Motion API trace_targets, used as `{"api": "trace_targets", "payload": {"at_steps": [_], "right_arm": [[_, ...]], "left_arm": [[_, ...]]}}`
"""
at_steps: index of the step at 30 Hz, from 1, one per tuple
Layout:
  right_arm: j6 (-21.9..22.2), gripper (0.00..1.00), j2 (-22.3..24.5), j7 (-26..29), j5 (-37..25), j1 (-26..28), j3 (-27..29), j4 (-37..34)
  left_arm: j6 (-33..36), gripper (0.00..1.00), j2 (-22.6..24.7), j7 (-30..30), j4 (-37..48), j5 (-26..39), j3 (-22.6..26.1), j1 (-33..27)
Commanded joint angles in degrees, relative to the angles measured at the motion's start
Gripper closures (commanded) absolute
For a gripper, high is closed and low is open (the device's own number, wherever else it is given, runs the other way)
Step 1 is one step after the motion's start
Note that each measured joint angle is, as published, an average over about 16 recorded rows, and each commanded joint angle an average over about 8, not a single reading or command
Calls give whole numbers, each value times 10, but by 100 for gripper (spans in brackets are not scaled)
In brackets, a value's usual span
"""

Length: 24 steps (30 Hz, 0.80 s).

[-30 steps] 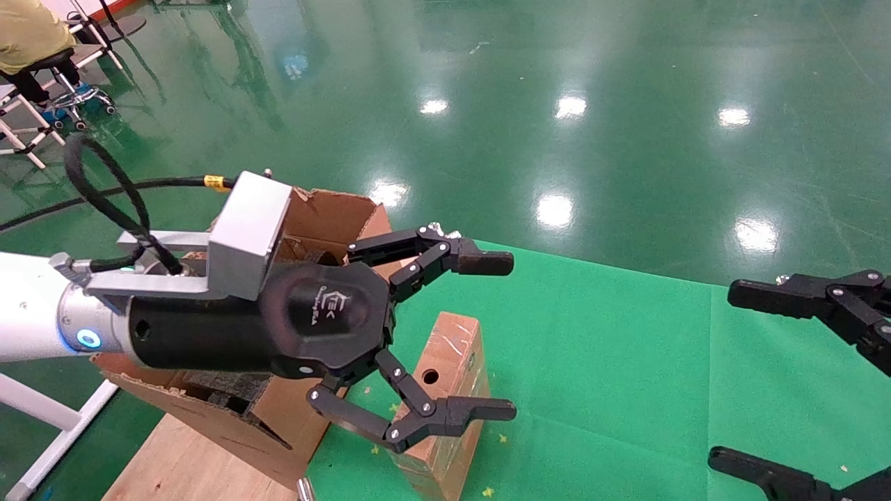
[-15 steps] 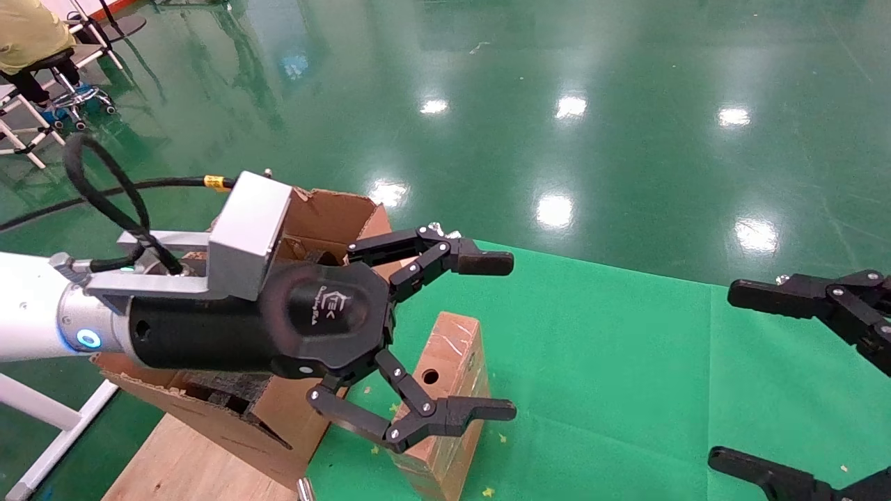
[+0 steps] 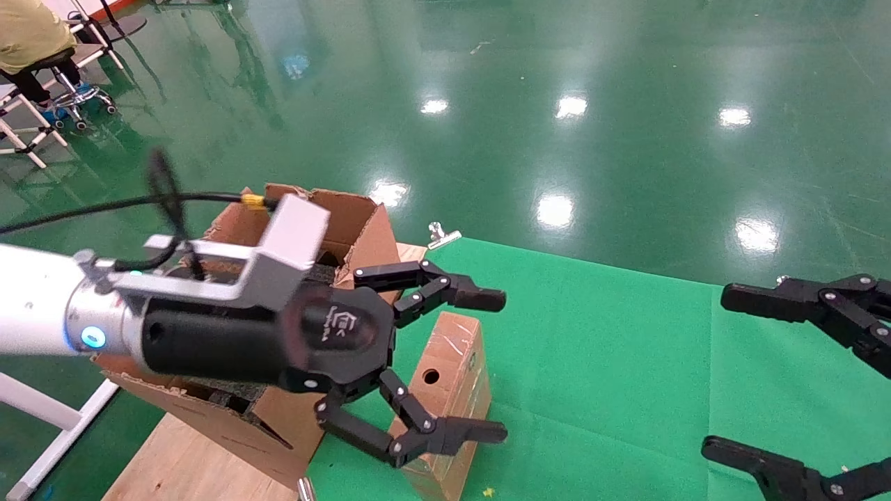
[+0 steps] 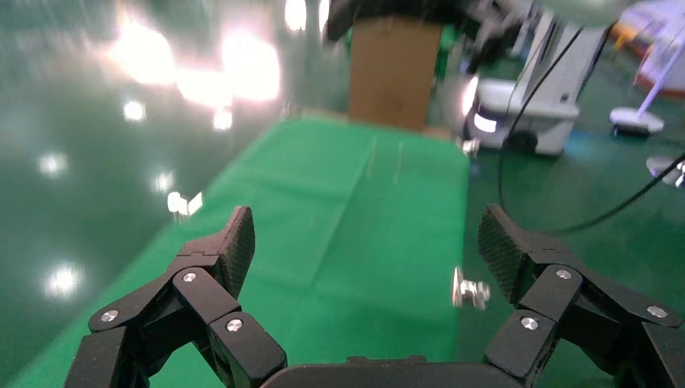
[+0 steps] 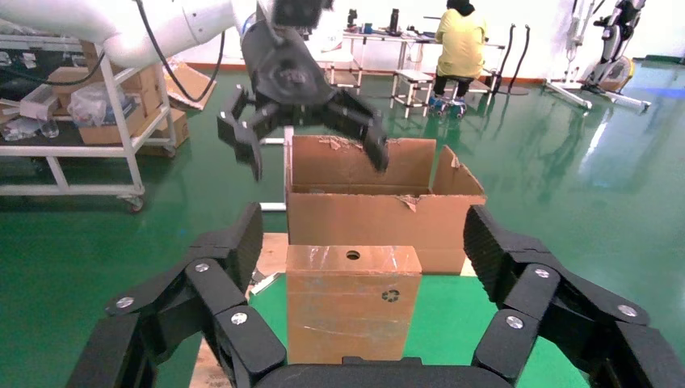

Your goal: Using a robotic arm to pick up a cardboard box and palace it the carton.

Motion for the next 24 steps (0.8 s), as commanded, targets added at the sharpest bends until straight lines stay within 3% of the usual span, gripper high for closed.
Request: {"api": "trace_targets", "payload": {"at_steps": [1,13,24], "right_arm": [[0,100,0,0,0,0,0,0],[0,100,0,0,0,0,-1,0],[0,100,0,0,0,0,-1,0]], "left_arm": [[-1,0,-5,-29,-4,24,14,-17],[45,0,14,-211,-19,195,134,-173],[44,0,24,-236,-13,212,169,-203]]}}
